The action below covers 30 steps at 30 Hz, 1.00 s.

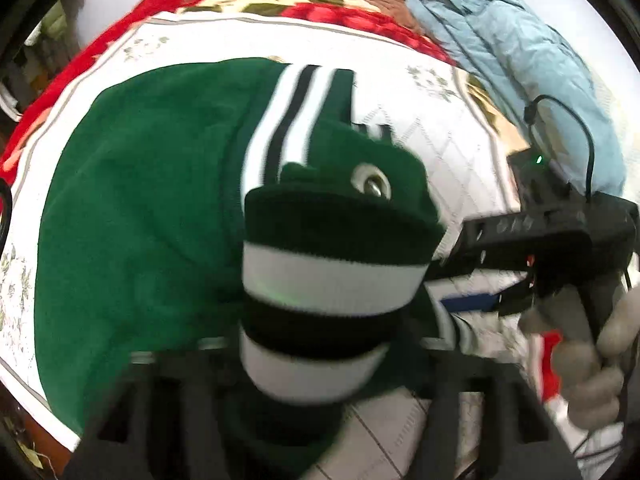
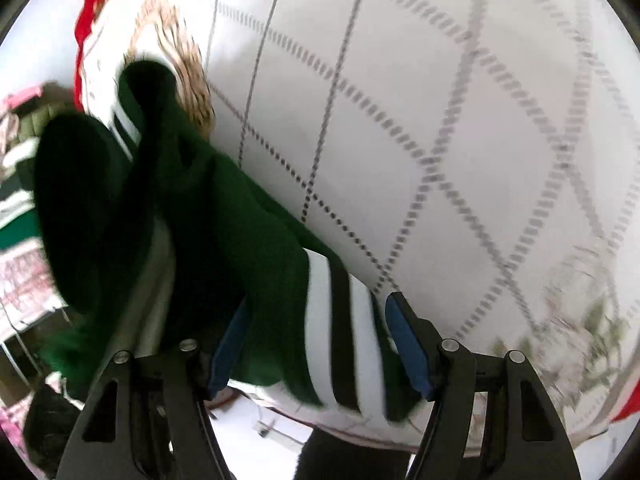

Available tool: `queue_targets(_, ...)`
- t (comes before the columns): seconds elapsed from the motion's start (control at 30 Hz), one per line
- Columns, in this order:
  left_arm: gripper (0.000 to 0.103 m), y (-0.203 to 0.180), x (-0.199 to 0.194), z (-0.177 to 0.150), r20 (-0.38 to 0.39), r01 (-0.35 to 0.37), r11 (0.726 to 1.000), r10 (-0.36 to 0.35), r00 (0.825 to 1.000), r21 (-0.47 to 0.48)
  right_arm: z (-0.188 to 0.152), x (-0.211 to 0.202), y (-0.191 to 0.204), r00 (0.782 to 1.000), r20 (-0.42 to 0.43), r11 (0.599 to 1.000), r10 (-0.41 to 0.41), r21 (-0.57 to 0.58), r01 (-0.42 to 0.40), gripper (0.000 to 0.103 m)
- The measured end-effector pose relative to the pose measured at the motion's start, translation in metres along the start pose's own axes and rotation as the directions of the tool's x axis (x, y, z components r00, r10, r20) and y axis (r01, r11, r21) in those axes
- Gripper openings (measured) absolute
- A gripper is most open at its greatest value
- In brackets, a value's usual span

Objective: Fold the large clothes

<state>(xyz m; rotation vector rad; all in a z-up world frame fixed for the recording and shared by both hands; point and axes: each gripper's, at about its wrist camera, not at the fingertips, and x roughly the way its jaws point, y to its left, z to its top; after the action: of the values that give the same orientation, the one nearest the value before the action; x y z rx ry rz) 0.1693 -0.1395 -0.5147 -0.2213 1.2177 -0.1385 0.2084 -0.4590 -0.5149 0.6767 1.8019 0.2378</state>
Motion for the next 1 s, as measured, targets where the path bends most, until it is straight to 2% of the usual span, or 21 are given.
queue_targets(0.03,0.083,0.000,-0.004,-0.001,-0.014,0.003,1.000,-0.004,1.000,-0.009,-0.002,-0.014,-0.003,1.000,0.021,1.000,0.006,0.005,-0.006,0.071)
queue_targets(0.17,0.083,0.011,-0.023,-0.016,-0.033,0.037,0.995,-0.040,0.999,-0.091,-0.010,-0.056,-0.005,0.996,0.082,1.000,0.021,-0.012,-0.020,0.071)
queue_targets(0.27,0.084,0.023,-0.039,-0.027,-0.045,0.031,0.989,-0.038,0.998,-0.146,-0.018,-0.074,0.008,0.992,0.096,0.996,0.084,-0.049,-0.079,0.071)
queue_targets(0.37,0.084,0.042,-0.054,-0.036,-0.045,-0.032,0.984,0.025,0.999,-0.174,-0.020,-0.073,0.038,0.982,0.080,0.981,0.169,-0.111,-0.160,0.071)
queue_targets(0.43,0.084,0.056,-0.056,-0.038,-0.048,-0.088,0.977,0.081,0.996,-0.193,-0.026,-0.057,0.066,0.974,0.056,0.964,0.220,-0.163,-0.208,0.071)
queue_targets(0.5,0.084,0.070,-0.058,-0.041,-0.049,-0.138,0.967,0.130,0.990,-0.213,-0.016,-0.040,0.095,0.972,0.040,0.951,0.230,-0.219,-0.216,0.071)
queue_targets(0.53,0.084,0.076,-0.057,-0.042,-0.053,-0.164,0.962,0.156,0.986,-0.218,-0.024,-0.033,0.112,0.972,0.033,0.945,0.235,-0.241,-0.220,0.071)
queue_targets(0.6,0.084,0.090,-0.056,-0.041,-0.056,-0.252,0.940,0.246,0.968,-0.230,-0.007,-0.005,0.142,0.981,-0.012,0.931,0.195,-0.313,-0.189,0.071)
queue_targets(0.63,0.084,0.095,-0.057,-0.039,-0.045,-0.278,0.931,0.276,0.960,-0.237,-0.001,0.017,0.155,0.982,-0.039,0.925,0.186,-0.330,-0.188,0.065)
queue_targets(0.67,0.084,0.099,-0.060,-0.037,-0.033,-0.301,0.922,0.302,0.953,-0.243,0.005,0.027,0.161,0.984,-0.054,0.925,0.168,-0.336,-0.177,0.047)
queue_targets(0.7,0.084,0.104,-0.065,-0.037,-0.025,-0.318,0.915,0.323,0.946,-0.249,0.010,0.037,0.164,0.988,-0.050,0.935,0.143,-0.321,-0.152,0.002)
queue_targets(0.77,0.084,0.112,-0.072,-0.034,-0.002,-0.340,0.902,0.352,0.936,-0.265,0.015,0.034,0.166,0.978,-0.039,0.940,0.204,-0.270,-0.207,0.003)
queue_targets(0.8,0.084,0.116,-0.074,-0.031,0.007,-0.344,0.898,0.359,0.933,-0.275,0.014,0.016,0.166,0.975,0.025,0.941,0.219,-0.271,-0.205,0.003)
queue_targets(0.83,0.084,0.119,-0.075,-0.030,0.007,-0.342,0.896,0.358,0.934,-0.282,0.015,-0.005,0.163,0.962,0.087,0.940,0.258,-0.255,-0.229,0.003)
queue_targets(0.87,0.084,0.123,-0.073,-0.027,0.001,-0.336,0.896,0.352,0.936,-0.290,0.021,-0.016,0.159,0.956,0.118,0.943,0.270,-0.232,-0.237,0.003)
queue_targets(0.9,0.084,0.125,-0.071,-0.025,-0.003,-0.336,0.895,0.351,0.937,-0.293,0.030,-0.027,0.151,0.957,0.172,0.962,0.234,-0.186,-0.202,0.003)
queue_targets(0.93,0.084,0.128,-0.067,-0.023,-0.007,-0.343,0.892,0.357,0.934,-0.296,0.036,-0.027,0.145,0.964,0.186,0.974,0.189,-0.158,-0.160,0.003)
queue_targets(0.97,0.084,0.130,-0.064,-0.023,-0.016,-0.348,0.889,0.360,0.933,-0.298,0.046,-0.022,0.137,0.973,0.185,0.986,0.139,-0.120,-0.118,0.003)
queue_targets(1.0,0.084,0.132,-0.061,-0.022,-0.024,-0.349,0.886,0.359,0.933,-0.305,0.057,-0.011,0.128,0.983,0.145,0.992,0.113,-0.066,-0.104,0.004)
